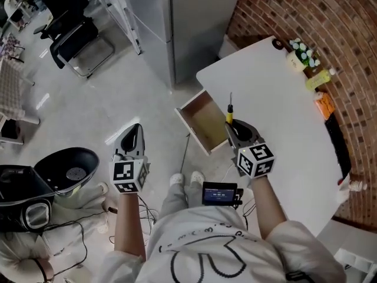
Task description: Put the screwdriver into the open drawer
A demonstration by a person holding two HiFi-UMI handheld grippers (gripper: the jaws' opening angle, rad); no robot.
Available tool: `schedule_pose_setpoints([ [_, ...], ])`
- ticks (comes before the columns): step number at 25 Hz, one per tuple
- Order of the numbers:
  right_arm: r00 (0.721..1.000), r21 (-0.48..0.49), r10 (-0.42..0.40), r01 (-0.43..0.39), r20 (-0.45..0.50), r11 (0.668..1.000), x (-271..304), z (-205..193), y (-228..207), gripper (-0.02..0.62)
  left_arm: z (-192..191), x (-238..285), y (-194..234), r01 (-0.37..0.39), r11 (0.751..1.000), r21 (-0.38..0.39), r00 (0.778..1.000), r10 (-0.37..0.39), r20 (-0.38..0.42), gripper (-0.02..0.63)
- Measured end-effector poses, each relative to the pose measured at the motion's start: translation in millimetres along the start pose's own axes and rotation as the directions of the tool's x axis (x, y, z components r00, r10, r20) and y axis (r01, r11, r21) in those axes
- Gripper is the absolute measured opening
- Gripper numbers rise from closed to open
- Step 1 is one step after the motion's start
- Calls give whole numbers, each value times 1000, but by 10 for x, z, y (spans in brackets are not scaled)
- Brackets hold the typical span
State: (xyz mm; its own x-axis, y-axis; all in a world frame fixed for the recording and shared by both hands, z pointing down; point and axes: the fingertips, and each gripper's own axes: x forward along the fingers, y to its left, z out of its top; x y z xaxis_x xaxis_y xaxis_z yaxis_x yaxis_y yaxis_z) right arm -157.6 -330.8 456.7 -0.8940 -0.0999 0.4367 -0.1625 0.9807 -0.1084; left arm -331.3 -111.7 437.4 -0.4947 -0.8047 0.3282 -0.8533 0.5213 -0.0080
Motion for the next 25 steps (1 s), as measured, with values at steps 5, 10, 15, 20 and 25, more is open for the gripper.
schedule_pose_setpoints([
  [5, 997, 18, 38, -36, -75, 999, 231, -311, 24, 71, -414, 103, -44, -10, 999, -47, 997, 6, -71, 11],
  [10, 986, 41, 61, -55, -155, 998, 439, -747, -4, 71, -925, 278, -132, -4, 996, -91, 988, -10, -151, 11],
  [15, 974, 60, 79, -68, -213, 996, 692, -1125, -33, 71, -1334, 456, -168, -3, 994, -114, 979, -21, -205, 11],
  [20, 962, 80, 94, -76, -255, 994, 896, -1490, -57, 72, -1699, 582, -210, -4, 989, -146, 969, -32, -244, 11],
  [25, 948, 88, 91, -67, -306, 994, 1077, -1889, -127, 71, -2071, 737, -245, 19, 986, -166, 959, -65, -276, 11],
])
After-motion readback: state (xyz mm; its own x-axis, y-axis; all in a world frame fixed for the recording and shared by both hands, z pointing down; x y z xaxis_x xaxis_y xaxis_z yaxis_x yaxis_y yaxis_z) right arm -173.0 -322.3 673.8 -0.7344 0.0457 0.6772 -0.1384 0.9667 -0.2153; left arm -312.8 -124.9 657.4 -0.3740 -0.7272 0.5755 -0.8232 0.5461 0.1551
